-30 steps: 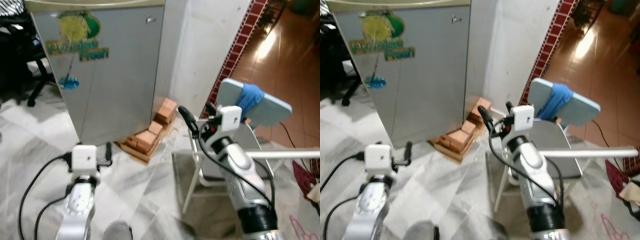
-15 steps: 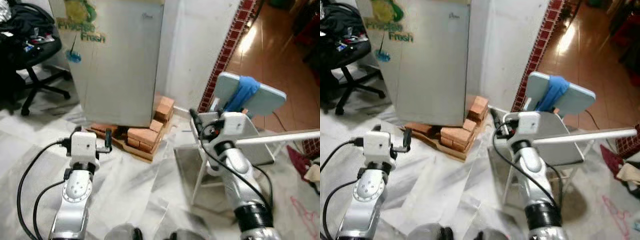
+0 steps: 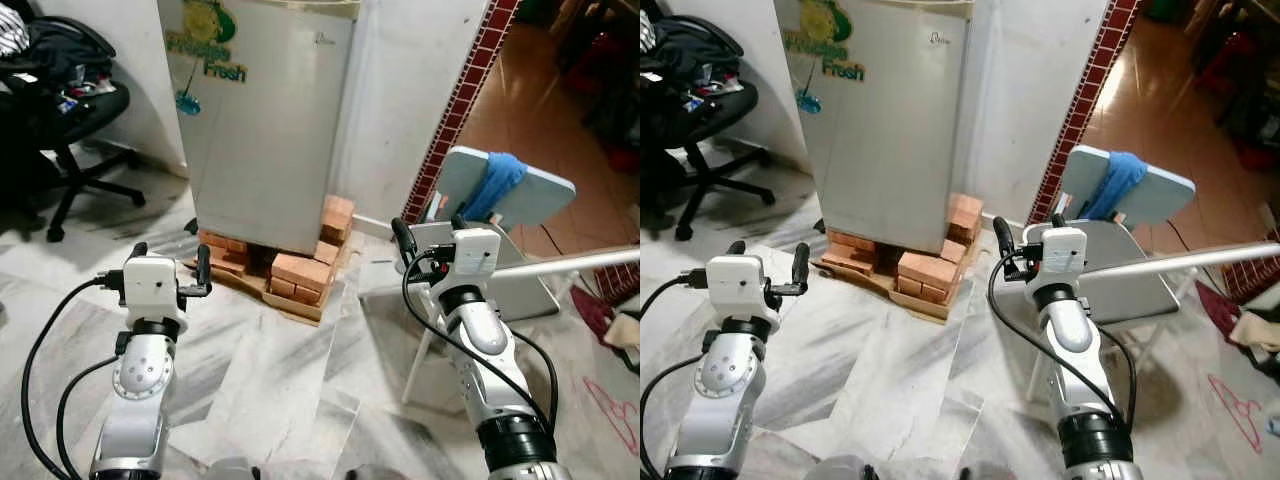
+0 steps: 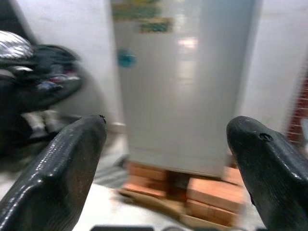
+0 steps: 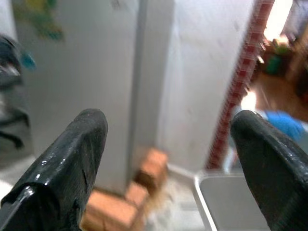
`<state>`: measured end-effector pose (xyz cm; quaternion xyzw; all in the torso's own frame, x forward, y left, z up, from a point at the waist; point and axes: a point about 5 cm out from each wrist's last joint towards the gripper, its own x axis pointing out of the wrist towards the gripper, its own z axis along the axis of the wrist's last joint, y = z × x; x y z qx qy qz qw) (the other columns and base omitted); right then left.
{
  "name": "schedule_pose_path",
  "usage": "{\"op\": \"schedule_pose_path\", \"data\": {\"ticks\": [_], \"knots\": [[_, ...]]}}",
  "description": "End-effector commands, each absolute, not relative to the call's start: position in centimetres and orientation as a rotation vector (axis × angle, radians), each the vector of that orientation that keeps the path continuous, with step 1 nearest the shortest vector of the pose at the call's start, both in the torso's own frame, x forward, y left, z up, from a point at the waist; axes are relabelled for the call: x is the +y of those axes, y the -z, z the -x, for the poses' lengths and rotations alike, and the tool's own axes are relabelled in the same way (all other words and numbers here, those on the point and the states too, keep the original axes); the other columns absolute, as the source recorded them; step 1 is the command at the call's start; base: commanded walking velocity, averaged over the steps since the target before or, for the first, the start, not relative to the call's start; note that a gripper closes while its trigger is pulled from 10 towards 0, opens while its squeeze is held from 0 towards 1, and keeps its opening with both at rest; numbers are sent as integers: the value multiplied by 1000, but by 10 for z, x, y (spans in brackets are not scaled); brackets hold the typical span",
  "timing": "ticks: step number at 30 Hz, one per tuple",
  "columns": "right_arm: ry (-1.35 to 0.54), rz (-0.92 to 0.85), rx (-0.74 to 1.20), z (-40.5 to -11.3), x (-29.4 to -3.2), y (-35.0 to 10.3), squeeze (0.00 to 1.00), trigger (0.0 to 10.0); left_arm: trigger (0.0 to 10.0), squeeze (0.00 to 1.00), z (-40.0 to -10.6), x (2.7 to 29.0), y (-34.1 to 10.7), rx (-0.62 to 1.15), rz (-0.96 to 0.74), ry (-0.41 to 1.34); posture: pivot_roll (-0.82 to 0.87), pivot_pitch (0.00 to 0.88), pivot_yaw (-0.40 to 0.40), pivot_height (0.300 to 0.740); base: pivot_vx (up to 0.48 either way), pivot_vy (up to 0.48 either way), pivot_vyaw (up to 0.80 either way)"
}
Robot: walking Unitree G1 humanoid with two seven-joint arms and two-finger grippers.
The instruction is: Restocking fridge
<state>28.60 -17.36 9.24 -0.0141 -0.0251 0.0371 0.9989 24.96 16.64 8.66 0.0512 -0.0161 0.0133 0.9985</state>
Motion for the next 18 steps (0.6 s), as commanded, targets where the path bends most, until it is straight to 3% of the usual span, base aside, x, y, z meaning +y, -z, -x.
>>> {"op": "schedule_pose_path", "data": {"ticks": [1,9,18], "knots": [[-65,-32,-39,-284,-172,-92,0,10000,10000,0,-247,173,-87,-34,-127,-35,79,0,-75,740,0,480,0],[-51,-96,-51,-281,-174,-93,0,10000,10000,0,-253,178,-95,-57,-122,-32,80,16,-57,740,0,480,0],[-57,-110,-45,-279,-171,-94,0,10000,10000,0,-248,187,-98,-53,-105,-48,91,61,-65,740,0,480,-728]]}}
